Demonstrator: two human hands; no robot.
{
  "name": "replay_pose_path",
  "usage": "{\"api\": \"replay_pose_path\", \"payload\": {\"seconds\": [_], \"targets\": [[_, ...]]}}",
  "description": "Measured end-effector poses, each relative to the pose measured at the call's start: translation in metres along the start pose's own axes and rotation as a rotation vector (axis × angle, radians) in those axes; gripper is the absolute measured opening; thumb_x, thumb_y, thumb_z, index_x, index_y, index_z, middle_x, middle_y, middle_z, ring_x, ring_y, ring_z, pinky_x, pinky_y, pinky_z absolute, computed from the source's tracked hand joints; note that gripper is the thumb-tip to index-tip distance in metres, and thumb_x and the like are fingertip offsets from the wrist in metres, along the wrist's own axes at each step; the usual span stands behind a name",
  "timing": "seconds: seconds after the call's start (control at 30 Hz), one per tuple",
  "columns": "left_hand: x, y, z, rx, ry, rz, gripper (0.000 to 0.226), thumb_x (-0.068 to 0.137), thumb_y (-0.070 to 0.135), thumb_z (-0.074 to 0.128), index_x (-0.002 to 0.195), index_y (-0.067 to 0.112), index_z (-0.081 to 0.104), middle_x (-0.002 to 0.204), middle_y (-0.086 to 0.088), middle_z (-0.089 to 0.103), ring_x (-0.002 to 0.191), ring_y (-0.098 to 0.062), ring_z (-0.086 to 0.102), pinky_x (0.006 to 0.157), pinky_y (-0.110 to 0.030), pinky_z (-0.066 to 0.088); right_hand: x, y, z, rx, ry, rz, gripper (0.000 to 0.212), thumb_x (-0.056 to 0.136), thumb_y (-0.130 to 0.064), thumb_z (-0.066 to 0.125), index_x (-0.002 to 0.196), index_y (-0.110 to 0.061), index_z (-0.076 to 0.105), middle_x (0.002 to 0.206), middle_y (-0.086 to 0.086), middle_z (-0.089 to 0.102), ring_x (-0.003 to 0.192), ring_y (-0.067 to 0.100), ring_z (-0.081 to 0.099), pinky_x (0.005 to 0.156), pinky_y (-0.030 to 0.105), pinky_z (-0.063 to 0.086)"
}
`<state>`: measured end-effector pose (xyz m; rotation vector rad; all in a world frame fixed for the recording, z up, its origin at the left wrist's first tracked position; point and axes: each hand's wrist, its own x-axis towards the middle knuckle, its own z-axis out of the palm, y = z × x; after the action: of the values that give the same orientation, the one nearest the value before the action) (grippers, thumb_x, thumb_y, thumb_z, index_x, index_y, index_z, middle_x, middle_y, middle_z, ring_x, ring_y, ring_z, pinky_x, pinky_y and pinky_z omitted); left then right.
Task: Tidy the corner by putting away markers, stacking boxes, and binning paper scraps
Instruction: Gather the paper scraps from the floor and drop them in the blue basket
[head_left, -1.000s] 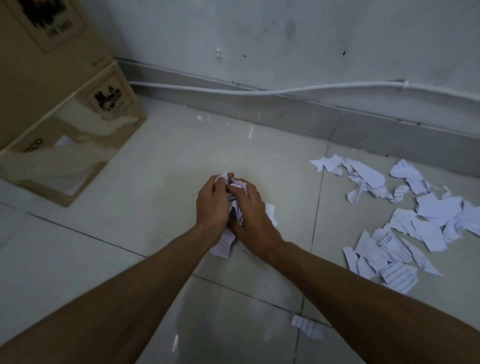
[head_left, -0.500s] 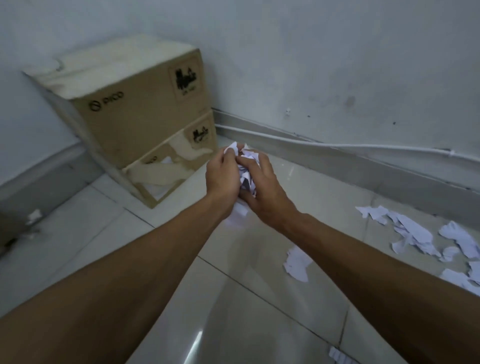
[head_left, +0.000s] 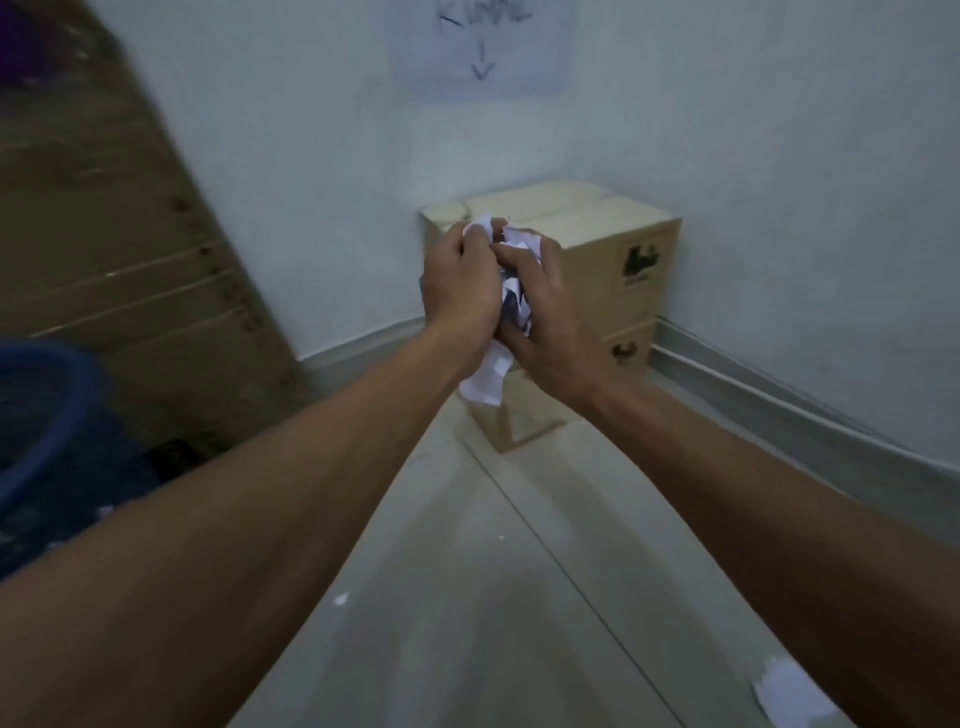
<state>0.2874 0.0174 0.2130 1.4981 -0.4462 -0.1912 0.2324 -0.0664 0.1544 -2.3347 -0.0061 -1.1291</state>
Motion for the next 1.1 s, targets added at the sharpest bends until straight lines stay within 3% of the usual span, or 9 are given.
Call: {"api": "replay_pose_path", "payload": {"seconds": [0.13, 0.23, 0.33, 0.4, 0.5, 0.7, 0.87, 0.93, 1.1], "targets": [[0.019, 0.023, -0.070, 0.046, 0.131, 0.080, 0.029, 0.096, 0.025, 0.045, 0.094, 0.025, 0.074, 0.092, 0.008, 0.074, 0.091, -0.011, 0.068, 0.088, -0.034, 0.055, 0.045, -0.037, 0.055, 0.071, -0.002, -0.122, 0.049, 0.088, -0.002, 0.060, 0.135, -0.001, 0.049, 0.143, 0.020, 0.040, 0.135, 0.029, 0.043, 0.108, 0.043, 0.041], [0.027, 0.032, -0.128, 0.023, 0.251, 0.108, 0.029, 0.094, 0.023, 0.047, 0.082, 0.027, 0.074, 0.088, 0.006, 0.075, 0.090, -0.015, 0.071, 0.090, -0.039, 0.056, 0.069, -0.072, 0.102, 0.134, -0.032, -0.194, 0.047, 0.089, -0.006, 0.061, 0.135, 0.000, 0.050, 0.141, 0.023, 0.042, 0.134, 0.030, 0.042, 0.108, 0.044, 0.040], [0.026, 0.039, -0.190, 0.006, 0.344, 0.122, 0.033, 0.099, 0.017, 0.046, 0.077, 0.028, 0.069, 0.080, 0.010, 0.072, 0.080, -0.007, 0.070, 0.077, -0.027, 0.056, 0.082, -0.116, 0.150, 0.266, -0.101, -0.253, 0.051, 0.089, -0.008, 0.061, 0.138, -0.002, 0.047, 0.144, 0.021, 0.037, 0.136, 0.032, 0.042, 0.110, 0.047, 0.040], [0.021, 0.044, -0.225, 0.016, 0.388, 0.136, 0.035, 0.100, 0.018, 0.045, 0.075, 0.033, 0.065, 0.072, 0.017, 0.069, 0.069, 0.006, 0.067, 0.067, -0.016, 0.051, 0.090, -0.145, 0.174, 0.312, -0.143, -0.277, 0.054, 0.089, -0.008, 0.064, 0.140, -0.004, 0.045, 0.146, 0.018, 0.036, 0.136, 0.028, 0.043, 0.111, 0.041, 0.042], [0.015, 0.049, -0.282, 0.035, 0.488, 0.148, 0.033, 0.100, 0.021, 0.046, 0.078, 0.032, 0.068, 0.075, 0.014, 0.072, 0.074, 0.001, 0.069, 0.073, -0.022, 0.055, 0.098, -0.188, 0.211, 0.398, -0.189, -0.347, 0.056, 0.088, -0.006, 0.067, 0.141, -0.003, 0.046, 0.146, 0.017, 0.038, 0.132, 0.019, 0.044, 0.109, 0.024, 0.040], [-0.008, 0.044, -0.360, 0.153, 0.713, 0.120, 0.033, 0.099, 0.023, 0.045, 0.080, 0.039, 0.066, 0.077, 0.020, 0.069, 0.076, 0.005, 0.065, 0.065, -0.013, 0.048, 0.089, -0.246, 0.278, 0.527, -0.307, -0.433, 0.056, 0.088, -0.008, 0.069, 0.139, -0.002, 0.047, 0.145, 0.017, 0.038, 0.134, 0.026, 0.044, 0.108, 0.040, 0.043], [-0.025, 0.019, -0.398, 0.291, 0.729, 0.089, 0.032, 0.099, 0.039, 0.044, 0.113, 0.026, 0.070, 0.105, 0.005, 0.074, 0.098, -0.009, 0.069, 0.090, -0.034, 0.055, 0.084, -0.261, 0.305, 0.602, -0.468, -0.360, 0.054, 0.092, -0.016, 0.068, 0.141, -0.010, 0.048, 0.144, 0.011, 0.040, 0.131, 0.023, 0.047, 0.106, 0.038, 0.044], [-0.029, 0.007, -0.409, 0.329, 0.718, 0.067, 0.038, 0.096, 0.045, 0.046, 0.121, 0.024, 0.066, 0.112, 0.005, 0.072, 0.105, -0.012, 0.067, 0.096, -0.041, 0.053, 0.085, -0.259, 0.309, 0.587, -0.545, -0.284, 0.052, 0.091, -0.020, 0.070, 0.140, -0.015, 0.051, 0.144, 0.008, 0.040, 0.132, 0.019, 0.044, 0.102, 0.029, 0.043], [-0.027, -0.012, -0.423, 0.445, 0.673, -0.002, 0.029, 0.098, 0.033, 0.052, 0.122, 0.021, 0.063, 0.108, 0.009, 0.067, 0.103, -0.012, 0.064, 0.089, -0.029, 0.052, 0.088, -0.249, 0.307, 0.562, -0.606, -0.187, 0.052, 0.089, -0.029, 0.074, 0.136, -0.018, 0.055, 0.135, 0.003, 0.049, 0.118, 0.011, 0.050, 0.096, 0.023, 0.041]]}}
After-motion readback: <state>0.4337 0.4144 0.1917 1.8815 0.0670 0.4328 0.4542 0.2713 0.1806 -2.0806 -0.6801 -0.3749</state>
